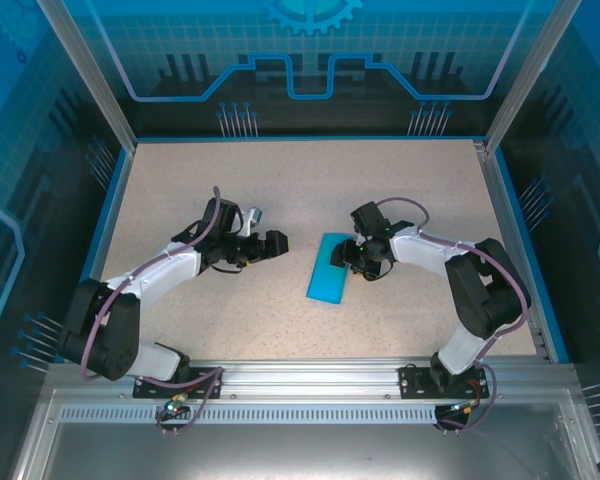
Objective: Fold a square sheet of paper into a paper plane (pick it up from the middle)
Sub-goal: Fold the square sheet of paper in half at the center of the table.
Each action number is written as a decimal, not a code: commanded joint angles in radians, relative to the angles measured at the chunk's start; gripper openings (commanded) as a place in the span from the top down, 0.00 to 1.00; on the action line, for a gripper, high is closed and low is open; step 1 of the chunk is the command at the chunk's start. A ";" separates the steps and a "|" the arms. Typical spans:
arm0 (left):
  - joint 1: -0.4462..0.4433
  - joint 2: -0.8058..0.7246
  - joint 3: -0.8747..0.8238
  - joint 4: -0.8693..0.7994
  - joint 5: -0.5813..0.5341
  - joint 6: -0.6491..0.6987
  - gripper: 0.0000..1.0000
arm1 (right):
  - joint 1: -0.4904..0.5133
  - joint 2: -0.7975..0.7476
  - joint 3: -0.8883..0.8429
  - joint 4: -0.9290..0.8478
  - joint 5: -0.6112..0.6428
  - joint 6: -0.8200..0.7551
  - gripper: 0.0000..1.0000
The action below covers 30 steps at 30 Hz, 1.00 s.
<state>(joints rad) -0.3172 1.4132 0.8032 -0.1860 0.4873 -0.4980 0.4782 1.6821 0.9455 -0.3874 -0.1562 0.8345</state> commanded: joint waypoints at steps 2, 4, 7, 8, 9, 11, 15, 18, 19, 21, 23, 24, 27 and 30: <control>-0.008 -0.010 0.020 0.016 -0.016 -0.015 0.01 | 0.010 0.003 -0.013 0.003 0.015 0.007 0.36; -0.008 -0.014 0.018 0.016 -0.021 -0.017 0.02 | 0.010 -0.001 -0.017 0.003 0.023 0.010 0.35; -0.008 -0.019 0.014 0.017 -0.029 -0.017 0.02 | 0.011 0.004 -0.019 -0.002 0.027 0.015 0.35; -0.008 -0.021 0.009 0.021 -0.035 -0.020 0.01 | 0.011 0.009 -0.018 0.000 0.025 0.013 0.35; -0.008 -0.022 0.007 0.023 -0.036 -0.022 0.01 | 0.012 0.013 -0.016 0.000 0.021 0.012 0.35; -0.008 -0.022 0.003 0.029 -0.039 -0.023 0.02 | 0.016 0.022 -0.006 -0.015 0.033 0.011 0.35; -0.008 -0.016 0.004 0.032 -0.038 -0.020 0.02 | 0.025 0.038 0.007 -0.037 0.054 0.016 0.35; -0.008 -0.013 0.004 0.032 -0.038 -0.017 0.01 | 0.033 0.054 0.022 -0.060 0.068 0.014 0.34; -0.008 -0.012 0.004 0.032 -0.036 -0.017 0.01 | 0.035 0.060 0.026 -0.063 0.071 0.016 0.33; -0.008 -0.009 0.005 0.034 -0.036 -0.017 0.02 | 0.036 0.066 0.027 -0.062 0.072 0.023 0.33; -0.007 -0.008 0.007 0.034 -0.036 -0.016 0.01 | 0.036 0.067 0.022 -0.043 0.060 0.031 0.33; -0.008 -0.009 0.007 0.034 -0.035 -0.015 0.02 | 0.035 0.066 0.020 -0.036 0.055 0.036 0.33; -0.008 -0.008 0.007 0.035 -0.035 -0.016 0.02 | 0.027 0.055 0.001 0.021 0.015 0.052 0.32; -0.008 -0.009 0.005 0.033 -0.035 -0.017 0.02 | 0.009 0.047 -0.030 0.082 -0.021 0.079 0.32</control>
<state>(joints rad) -0.3172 1.4128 0.8032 -0.1741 0.4603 -0.4988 0.4938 1.7126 0.9512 -0.3882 -0.1196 0.8764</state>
